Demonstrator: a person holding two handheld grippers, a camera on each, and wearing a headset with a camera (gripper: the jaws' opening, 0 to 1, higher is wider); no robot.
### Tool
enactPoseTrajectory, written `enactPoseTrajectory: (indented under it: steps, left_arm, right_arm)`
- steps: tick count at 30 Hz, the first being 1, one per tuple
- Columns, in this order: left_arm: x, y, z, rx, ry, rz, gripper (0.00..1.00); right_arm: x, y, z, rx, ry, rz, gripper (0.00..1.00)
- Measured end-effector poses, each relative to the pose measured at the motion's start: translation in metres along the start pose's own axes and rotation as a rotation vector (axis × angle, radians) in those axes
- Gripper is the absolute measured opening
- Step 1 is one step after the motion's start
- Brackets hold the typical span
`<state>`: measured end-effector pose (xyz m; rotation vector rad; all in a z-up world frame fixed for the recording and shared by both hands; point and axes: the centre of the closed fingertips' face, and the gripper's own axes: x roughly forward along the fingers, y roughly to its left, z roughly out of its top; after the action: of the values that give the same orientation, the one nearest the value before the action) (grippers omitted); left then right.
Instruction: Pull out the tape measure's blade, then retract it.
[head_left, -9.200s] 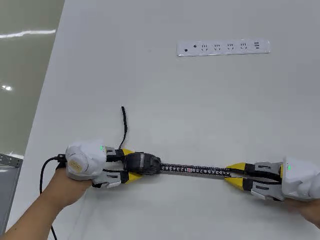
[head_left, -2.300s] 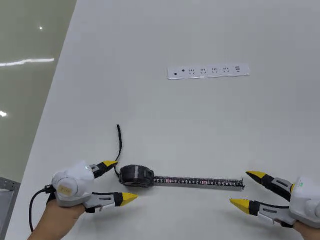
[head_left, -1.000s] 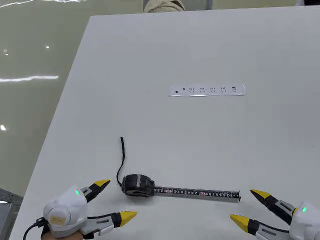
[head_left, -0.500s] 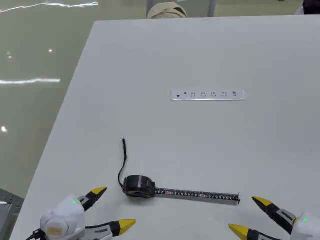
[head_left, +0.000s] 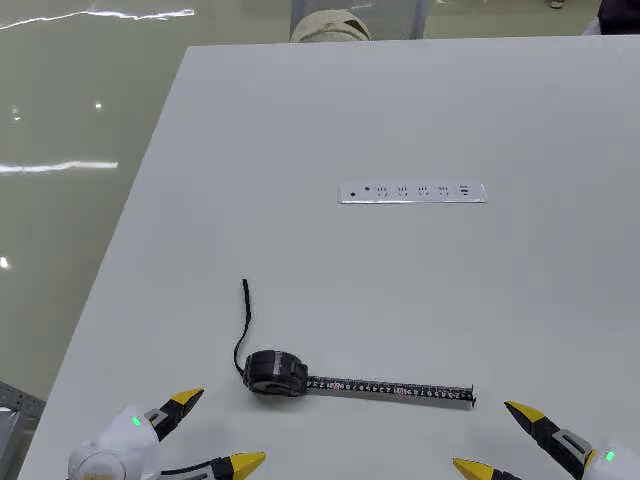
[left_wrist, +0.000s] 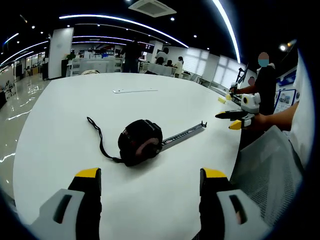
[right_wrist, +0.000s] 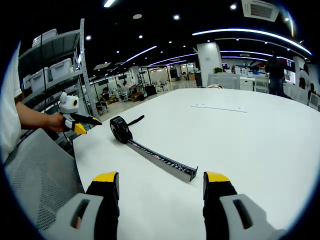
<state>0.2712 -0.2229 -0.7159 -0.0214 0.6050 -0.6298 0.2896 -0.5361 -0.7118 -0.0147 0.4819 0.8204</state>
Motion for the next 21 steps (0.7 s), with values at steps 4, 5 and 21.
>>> enactPoseTrajectory:
  steps: [4,5,21]
  left_arm:
    - [-0.004,-0.001,0.0,-0.013,-0.013,0.011,0.8]
    - [-0.005,0.0,0.0,-0.016,-0.014,0.013,0.8]
    - [-0.013,-0.005,-0.015,-0.042,-0.015,0.022,0.81]
  right_arm:
    - [-0.004,0.001,-0.001,0.005,-0.006,-0.011,0.69]
    - [-0.004,0.001,-0.001,0.006,-0.008,-0.012,0.69]
    - [-0.016,0.006,-0.007,0.014,-0.016,-0.02,0.7]
